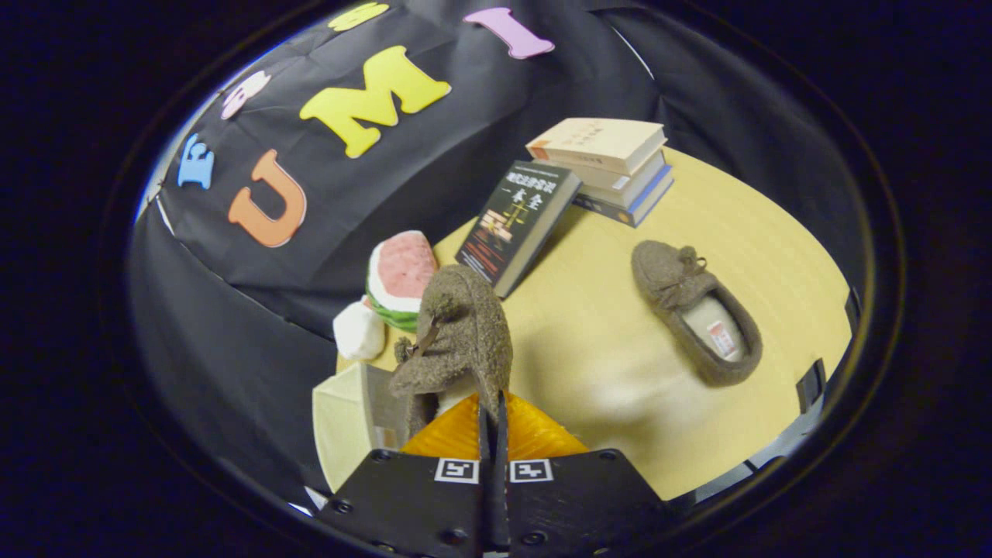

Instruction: Open the storage box then place both shoes into the box .Put the left shoe in first, then the right shoe, with the right side of both shoes facing outward in a uniform manner.

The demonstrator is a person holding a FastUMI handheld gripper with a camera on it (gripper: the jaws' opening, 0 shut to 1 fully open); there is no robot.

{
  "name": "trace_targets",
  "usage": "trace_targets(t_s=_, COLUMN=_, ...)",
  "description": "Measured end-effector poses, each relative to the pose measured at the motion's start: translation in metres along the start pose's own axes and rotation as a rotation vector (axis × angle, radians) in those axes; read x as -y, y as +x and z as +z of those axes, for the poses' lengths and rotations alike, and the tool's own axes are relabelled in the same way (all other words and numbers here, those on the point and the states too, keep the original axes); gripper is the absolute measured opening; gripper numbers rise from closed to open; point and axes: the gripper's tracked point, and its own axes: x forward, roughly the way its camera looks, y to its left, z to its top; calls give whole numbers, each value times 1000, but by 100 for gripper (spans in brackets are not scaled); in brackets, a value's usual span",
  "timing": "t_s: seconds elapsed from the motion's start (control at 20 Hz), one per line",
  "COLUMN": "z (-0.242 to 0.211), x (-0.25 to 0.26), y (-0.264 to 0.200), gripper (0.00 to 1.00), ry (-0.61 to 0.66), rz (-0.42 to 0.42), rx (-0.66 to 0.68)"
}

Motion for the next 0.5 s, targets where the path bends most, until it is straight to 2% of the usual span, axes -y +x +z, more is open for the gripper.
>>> trace_targets(t_s=0.2, z=-13, x=-77, y=-10, gripper=0, ry=-14, rz=60, rx=46)
trace_targets(t_s=0.5, z=-73, x=-163, y=9, gripper=0, ry=-65, rz=114, rx=14)
